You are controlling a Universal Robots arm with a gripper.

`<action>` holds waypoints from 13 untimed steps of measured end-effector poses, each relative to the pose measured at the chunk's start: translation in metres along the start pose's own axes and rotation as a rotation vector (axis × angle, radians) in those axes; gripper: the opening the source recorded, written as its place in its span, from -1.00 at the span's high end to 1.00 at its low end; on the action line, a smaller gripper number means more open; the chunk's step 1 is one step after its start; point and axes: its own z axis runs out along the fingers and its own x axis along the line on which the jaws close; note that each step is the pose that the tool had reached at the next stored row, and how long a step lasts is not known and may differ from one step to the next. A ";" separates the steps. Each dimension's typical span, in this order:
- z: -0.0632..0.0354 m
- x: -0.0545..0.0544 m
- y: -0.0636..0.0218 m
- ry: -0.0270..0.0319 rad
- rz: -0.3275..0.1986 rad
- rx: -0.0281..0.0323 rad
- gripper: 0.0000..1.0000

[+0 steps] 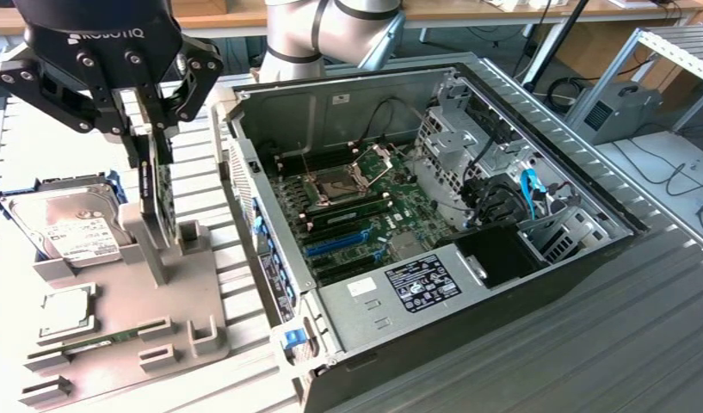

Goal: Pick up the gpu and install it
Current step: 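Pick up the gpu and move the gpu toward the slot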

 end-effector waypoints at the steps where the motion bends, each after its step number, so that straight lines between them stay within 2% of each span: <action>1: 0.0000 0.000 0.0000 0.0000 0.000 0.0000 0.47; 13: 0.0002 -0.007 0.0005 -0.0001 0.000 -0.0001 0.47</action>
